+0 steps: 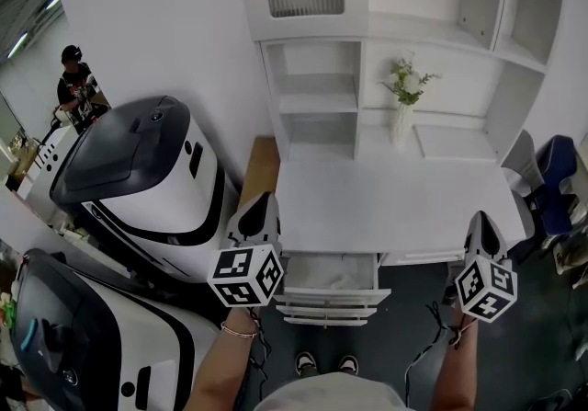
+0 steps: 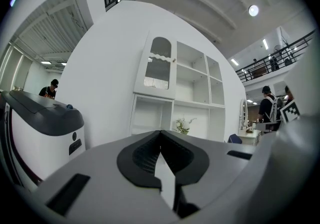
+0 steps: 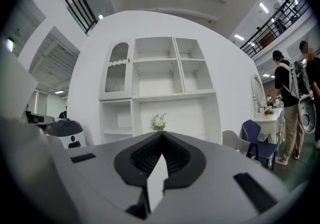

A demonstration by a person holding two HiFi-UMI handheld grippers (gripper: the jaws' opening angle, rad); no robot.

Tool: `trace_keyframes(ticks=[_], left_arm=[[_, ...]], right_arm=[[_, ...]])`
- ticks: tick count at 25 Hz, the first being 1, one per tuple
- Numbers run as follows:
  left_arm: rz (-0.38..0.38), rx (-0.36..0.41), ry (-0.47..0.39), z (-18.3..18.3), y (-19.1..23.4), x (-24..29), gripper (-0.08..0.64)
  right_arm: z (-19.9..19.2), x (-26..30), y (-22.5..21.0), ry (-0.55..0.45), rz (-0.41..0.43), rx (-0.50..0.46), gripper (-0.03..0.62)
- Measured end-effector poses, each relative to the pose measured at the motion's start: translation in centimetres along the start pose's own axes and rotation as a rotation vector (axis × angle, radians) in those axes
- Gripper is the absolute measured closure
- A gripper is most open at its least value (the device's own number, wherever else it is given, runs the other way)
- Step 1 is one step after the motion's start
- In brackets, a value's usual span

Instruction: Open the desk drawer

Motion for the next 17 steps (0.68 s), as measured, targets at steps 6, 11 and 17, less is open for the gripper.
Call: trace_keyframes(ticks=[6, 11, 17], left_arm=[[0.015, -0.032, 0.013, -0.8, -0.1, -1.0, 0.543], [0.021, -0.043, 0.018, -1.0, -0.6, -1.7, 0.543], [0.028, -0.048, 0.024, -1.3, -0.7, -2.6, 0.543]], right_arm=[[-0.3, -0.7, 0.4, 0.025, 0.032, 0.008, 0.589], [-0.6, -1.1, 0.5, 0.041, 0.047, 0.015, 0.589], [-0.9, -1.7, 0.8, 0.052, 0.065, 0.008, 0.589]])
Point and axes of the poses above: the fingertips, and each gripper's own axes: x forward along the fingers, y to its left, z out of its top, the point moved 4 cm from there along -x, backward along the fingers, and after that the axes turned 13 degrees about x, right-handed, at the moved point
